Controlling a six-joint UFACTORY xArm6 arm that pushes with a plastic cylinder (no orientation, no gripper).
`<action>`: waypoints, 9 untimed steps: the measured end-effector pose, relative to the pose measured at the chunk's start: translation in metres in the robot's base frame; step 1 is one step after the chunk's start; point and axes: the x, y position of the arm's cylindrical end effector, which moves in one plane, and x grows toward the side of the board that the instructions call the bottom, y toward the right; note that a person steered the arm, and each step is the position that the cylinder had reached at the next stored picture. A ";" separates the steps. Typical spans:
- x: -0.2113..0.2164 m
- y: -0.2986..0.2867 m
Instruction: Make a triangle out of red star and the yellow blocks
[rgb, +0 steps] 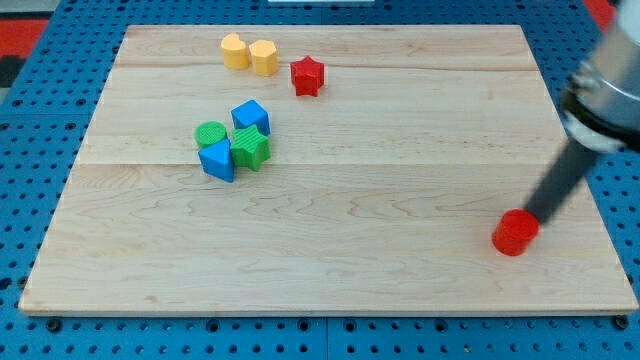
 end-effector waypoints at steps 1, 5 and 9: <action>-0.094 -0.037; -0.234 -0.256; -0.243 -0.395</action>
